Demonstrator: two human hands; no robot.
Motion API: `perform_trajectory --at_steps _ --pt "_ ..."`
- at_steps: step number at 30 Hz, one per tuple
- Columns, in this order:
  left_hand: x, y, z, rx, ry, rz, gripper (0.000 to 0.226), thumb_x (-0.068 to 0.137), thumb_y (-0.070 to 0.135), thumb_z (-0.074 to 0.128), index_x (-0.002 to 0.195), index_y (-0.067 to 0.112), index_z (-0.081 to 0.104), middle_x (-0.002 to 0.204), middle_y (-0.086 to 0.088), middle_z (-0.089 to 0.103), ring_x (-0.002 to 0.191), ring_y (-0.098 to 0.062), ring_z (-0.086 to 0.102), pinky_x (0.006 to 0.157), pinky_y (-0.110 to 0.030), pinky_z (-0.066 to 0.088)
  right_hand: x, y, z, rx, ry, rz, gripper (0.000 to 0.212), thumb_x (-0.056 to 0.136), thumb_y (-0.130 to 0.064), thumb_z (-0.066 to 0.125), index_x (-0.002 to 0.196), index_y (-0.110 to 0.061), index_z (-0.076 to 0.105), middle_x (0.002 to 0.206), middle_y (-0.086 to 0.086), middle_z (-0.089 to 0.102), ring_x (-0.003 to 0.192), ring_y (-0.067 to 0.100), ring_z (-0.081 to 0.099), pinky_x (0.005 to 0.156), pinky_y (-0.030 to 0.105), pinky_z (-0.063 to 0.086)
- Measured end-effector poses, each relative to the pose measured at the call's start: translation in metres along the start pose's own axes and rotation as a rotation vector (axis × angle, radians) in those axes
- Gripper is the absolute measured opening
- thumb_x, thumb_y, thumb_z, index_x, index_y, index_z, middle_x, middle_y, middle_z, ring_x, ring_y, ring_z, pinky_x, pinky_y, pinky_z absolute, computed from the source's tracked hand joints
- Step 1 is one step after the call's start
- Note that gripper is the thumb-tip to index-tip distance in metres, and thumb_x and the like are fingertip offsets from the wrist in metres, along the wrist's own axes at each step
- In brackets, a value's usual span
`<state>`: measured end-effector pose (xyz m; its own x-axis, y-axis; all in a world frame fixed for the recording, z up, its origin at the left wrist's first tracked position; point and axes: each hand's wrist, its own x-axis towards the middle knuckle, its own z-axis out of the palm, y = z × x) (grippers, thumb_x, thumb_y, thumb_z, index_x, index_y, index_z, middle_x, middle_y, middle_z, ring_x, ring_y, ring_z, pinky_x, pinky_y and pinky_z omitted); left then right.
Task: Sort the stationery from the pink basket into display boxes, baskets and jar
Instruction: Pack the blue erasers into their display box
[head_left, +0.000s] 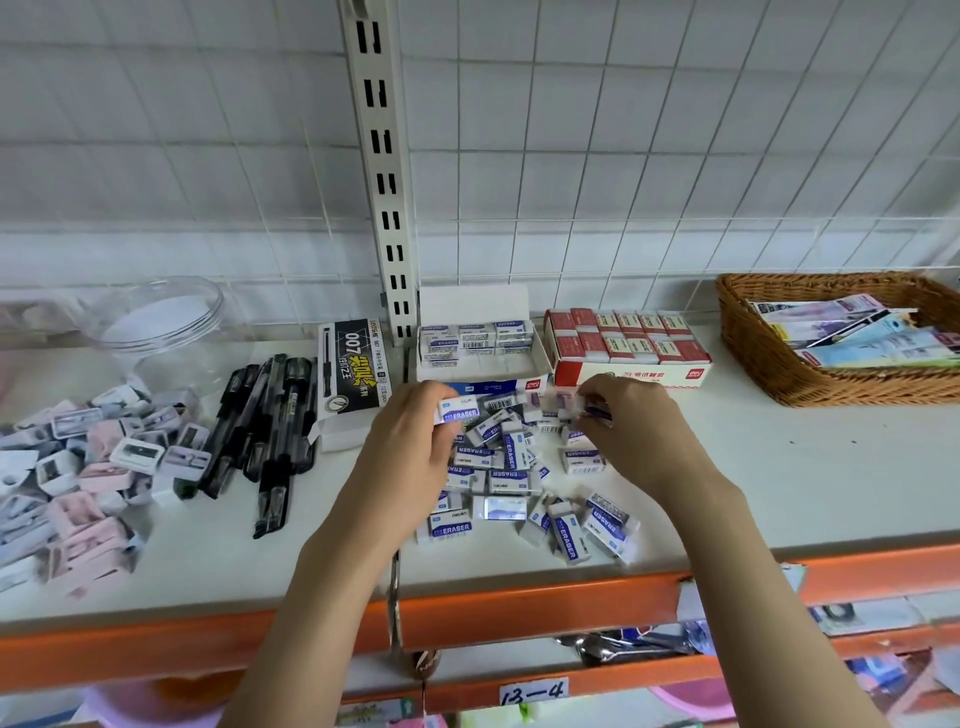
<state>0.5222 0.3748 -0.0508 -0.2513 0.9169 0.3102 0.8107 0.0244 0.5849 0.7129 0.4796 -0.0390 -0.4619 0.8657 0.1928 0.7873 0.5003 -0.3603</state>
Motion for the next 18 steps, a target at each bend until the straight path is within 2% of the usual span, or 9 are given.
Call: perform_trajectory --at_steps 2,5,8,10,11,14,17,18 --pt "-0.002 -0.001 -0.001 -0.053 -0.031 -0.025 0.022 0.093 0.017 0.055 0.114 0.015 0.054 0.104 0.004 0.055 0.079 -0.010 0.053 0.070 -0.019 0.042 0.001 0.002 -0.001 -0.020 -0.101 -0.014 0.022 0.086 -0.010 0.062 0.107 -0.014 0.064 0.103 0.006 0.067 0.091 0.025 0.061 0.078 0.030 0.050" --pt "-0.004 0.003 0.000 -0.089 -0.068 -0.039 0.021 0.090 0.015 0.061 0.110 0.019 0.058 0.096 0.008 0.061 0.078 -0.005 0.059 0.074 -0.025 0.051 0.002 0.003 -0.004 -0.034 -0.184 -0.029 0.027 0.084 -0.007 0.063 0.108 -0.016 0.065 0.108 0.003 0.066 0.097 0.023 0.060 0.083 0.030 0.050" --pt "-0.003 0.007 0.002 -0.069 -0.087 -0.017 0.024 0.088 0.011 0.063 0.110 0.018 0.061 0.090 0.014 0.058 0.067 0.005 0.054 0.064 -0.011 0.043 0.001 0.005 -0.006 -0.043 -0.182 -0.032 0.021 0.083 -0.012 0.066 0.103 -0.015 0.064 0.104 0.004 0.066 0.095 0.023 0.059 0.078 0.028 0.048" --pt "-0.002 0.009 0.003 -0.039 -0.101 0.007 0.025 0.088 0.012 0.063 0.113 0.017 0.061 0.080 0.015 0.053 0.056 0.008 0.047 0.056 -0.008 0.035 -0.003 0.007 -0.008 -0.020 -0.176 -0.048 0.018 0.082 -0.016 0.069 0.100 -0.015 0.063 0.101 0.003 0.065 0.093 0.023 0.059 0.074 0.027 0.045" --pt "-0.002 0.010 0.004 -0.017 -0.104 0.020 0.027 0.089 0.013 0.062 0.115 0.016 0.061 0.083 0.011 0.056 0.056 0.006 0.045 0.056 -0.008 0.033 -0.005 0.008 -0.009 -0.005 -0.177 -0.057 0.019 0.083 -0.018 0.069 0.100 -0.015 0.063 0.102 0.002 0.065 0.093 0.022 0.059 0.075 0.027 0.045" --pt "-0.001 0.013 0.006 0.044 -0.105 0.026 0.032 0.090 0.016 0.060 0.122 0.017 0.059 0.111 0.002 0.063 0.068 -0.001 0.043 0.071 -0.015 0.036 -0.010 0.011 -0.010 0.017 -0.179 -0.050 0.022 0.084 -0.021 0.068 0.105 -0.015 0.063 0.104 0.002 0.063 0.094 0.022 0.057 0.078 0.028 0.046" --pt "0.002 0.015 0.003 0.093 -0.121 0.024 0.036 0.091 0.021 0.059 0.126 0.018 0.057 0.114 0.001 0.064 0.078 -0.009 0.051 0.082 -0.022 0.040 -0.011 0.011 -0.009 0.010 -0.152 -0.015 0.023 0.085 -0.022 0.067 0.107 -0.015 0.061 0.103 0.005 0.064 0.093 0.024 0.058 0.079 0.033 0.048" --pt "0.003 0.015 0.002 0.134 -0.137 0.032 0.036 0.092 0.025 0.057 0.128 0.018 0.056 0.117 0.001 0.064 0.087 -0.012 0.055 0.087 -0.025 0.042 -0.010 0.011 -0.008 0.000 -0.147 -0.004 0.024 0.085 -0.023 0.067 0.107 -0.015 0.061 0.103 0.005 0.064 0.093 0.025 0.059 0.079 0.035 0.049"
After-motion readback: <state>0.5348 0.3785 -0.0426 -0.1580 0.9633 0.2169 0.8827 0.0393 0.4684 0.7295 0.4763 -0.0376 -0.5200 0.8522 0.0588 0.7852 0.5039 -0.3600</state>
